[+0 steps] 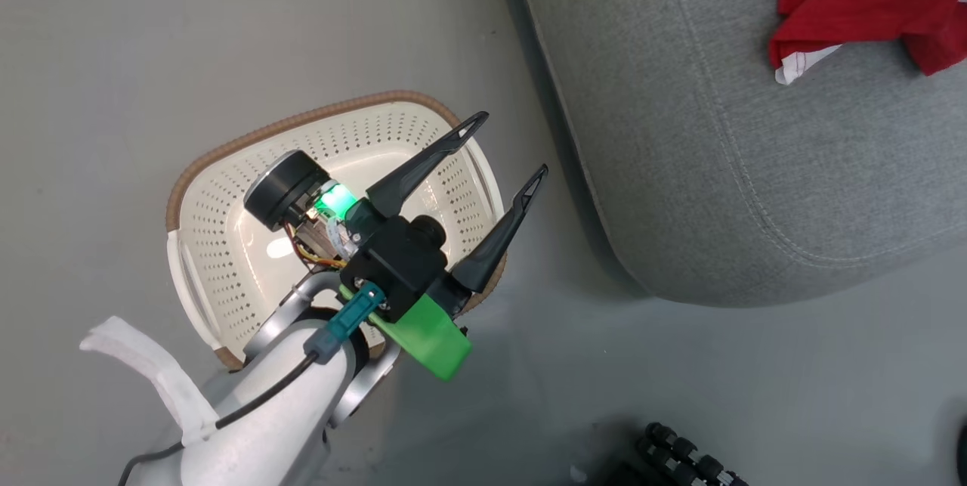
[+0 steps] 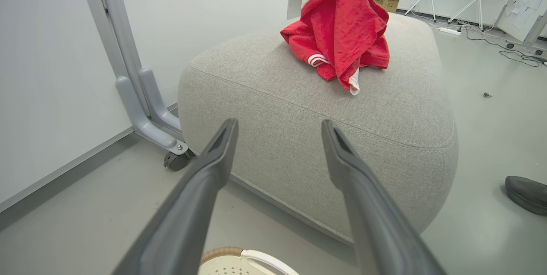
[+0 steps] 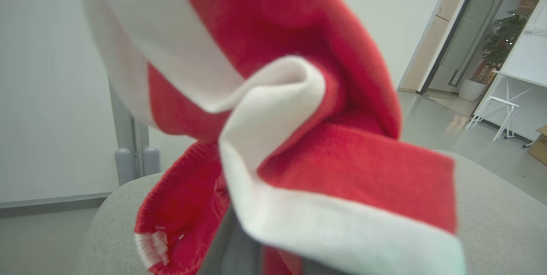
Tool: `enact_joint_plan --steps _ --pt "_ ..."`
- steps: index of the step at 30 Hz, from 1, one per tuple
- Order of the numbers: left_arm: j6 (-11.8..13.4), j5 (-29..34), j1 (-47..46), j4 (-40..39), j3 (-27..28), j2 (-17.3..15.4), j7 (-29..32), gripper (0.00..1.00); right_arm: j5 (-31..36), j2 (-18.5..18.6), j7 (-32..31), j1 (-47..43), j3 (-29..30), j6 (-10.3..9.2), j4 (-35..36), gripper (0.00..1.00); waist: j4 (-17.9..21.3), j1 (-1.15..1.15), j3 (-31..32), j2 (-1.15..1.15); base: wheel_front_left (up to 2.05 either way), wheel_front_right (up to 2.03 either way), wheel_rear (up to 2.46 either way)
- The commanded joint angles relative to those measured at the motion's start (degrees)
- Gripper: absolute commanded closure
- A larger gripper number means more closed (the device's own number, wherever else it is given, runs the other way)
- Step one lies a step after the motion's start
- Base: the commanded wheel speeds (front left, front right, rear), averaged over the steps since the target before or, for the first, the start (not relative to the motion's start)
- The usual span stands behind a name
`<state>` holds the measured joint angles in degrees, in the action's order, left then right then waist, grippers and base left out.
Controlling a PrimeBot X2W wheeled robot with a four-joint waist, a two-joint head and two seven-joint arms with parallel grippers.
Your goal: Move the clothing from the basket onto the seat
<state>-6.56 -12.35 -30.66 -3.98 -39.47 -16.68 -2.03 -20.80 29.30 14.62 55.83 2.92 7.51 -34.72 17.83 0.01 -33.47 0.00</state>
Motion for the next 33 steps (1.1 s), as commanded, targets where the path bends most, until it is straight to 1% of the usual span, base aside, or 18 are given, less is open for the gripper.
enact_joint_plan --steps 1,5,10,11,12,13,14,16,18,24,30,33 --pt "-0.2 0.9 -1.5 -0.2 -0.2 -0.3 -0.1 0.0 0.6 -0.2 -0.3 1.1 -0.5 -0.04 -2.1 1.0 -3.0 -0.01 -4.7 0.0 0.0 0.0 0.0" --pt "-0.4 0.9 -3.0 0.0 -1.1 -0.1 -0.3 0.0 0.6 -1.1 -0.6 2.3 -1.5 -0.04 -9.8 1.0 -3.9 -0.01 -6.7 0.0 0.0 0.0 0.0" --pt "-0.5 0.4 -3.7 0.8 -1.8 0.1 -0.9 0.0 0.0 -2.5 0.2 2.0 -1.5 -0.04 -15.7 0.99 -4.6 -0.01 -7.2 0.0 0.0 0.0 0.0" --pt "-0.5 0.2 -3.8 1.1 -1.8 0.2 -1.1 0.0 -0.2 -2.6 0.2 1.8 -1.3 -0.04 -16.6 0.79 -4.7 -0.01 -7.1 0.0 0.0 0.0 0.0" --pt "-0.5 0.1 -3.9 1.3 -1.9 0.3 -1.2 0.0 -0.3 -2.7 0.4 1.5 -1.3 -0.04 -17.2 0.55 -4.8 -0.01 -7.0 0.0 0.0 0.0 0.0" --pt "-0.5 -0.1 -3.9 1.5 -1.9 0.4 -1.5 0.0 -0.5 -2.7 0.5 1.3 -1.0 -0.04 -17.7 0.36 -4.9 -0.01 -6.8 0.0 0.0 0.0 0.0" --pt "-0.5 -0.2 -3.9 1.8 -2.0 0.5 -1.7 0.0 -0.7 -2.8 0.6 0.9 -0.8 -0.04 -18.1 0.01 -5.0 -0.01 -6.5 0.0 0.0 0.0 0.0" --pt "-0.3 -0.2 -3.8 2.3 -2.1 0.7 -2.2 0.0 -0.9 -2.9 0.6 0.0 -0.1 -0.04 -18.3 0.0 -5.1 -0.01 -5.8 0.0 0.0 0.0 0.0" --pt "-0.1 -0.4 -3.6 2.9 -2.2 0.9 -2.8 0.0 -1.1 -2.8 0.6 -1.1 1.4 -0.04 -17.0 0.0 -5.3 -0.01 -4.9 0.0 0.0 0.0 0.0" --pt "0.8 -1.3 -1.5 4.6 -2.1 1.8 -4.9 0.0 -0.4 -4.8 0.6 -8.2 6.0 -0.04 -12.1 0.0 -5.8 -0.01 -0.8 0.0 0.0 0.0 0.0" --pt "2.8 -3.3 1.6 6.3 -1.1 2.4 -8.0 0.0 2.0 -7.9 0.6 -17.1 9.2 -0.04 -5.7 0.0 -6.3 -0.01 4.7 0.0 0.0 0.0 0.0" --pt "4.4 -4.1 3.4 7.2 0.2 2.3 -9.4 0.0 3.8 -10.1 0.6 -21.4 10.2 -0.04 -1.1 0.0 -6.8 -0.01 7.5 0.0 0.0 0.0 0.0"
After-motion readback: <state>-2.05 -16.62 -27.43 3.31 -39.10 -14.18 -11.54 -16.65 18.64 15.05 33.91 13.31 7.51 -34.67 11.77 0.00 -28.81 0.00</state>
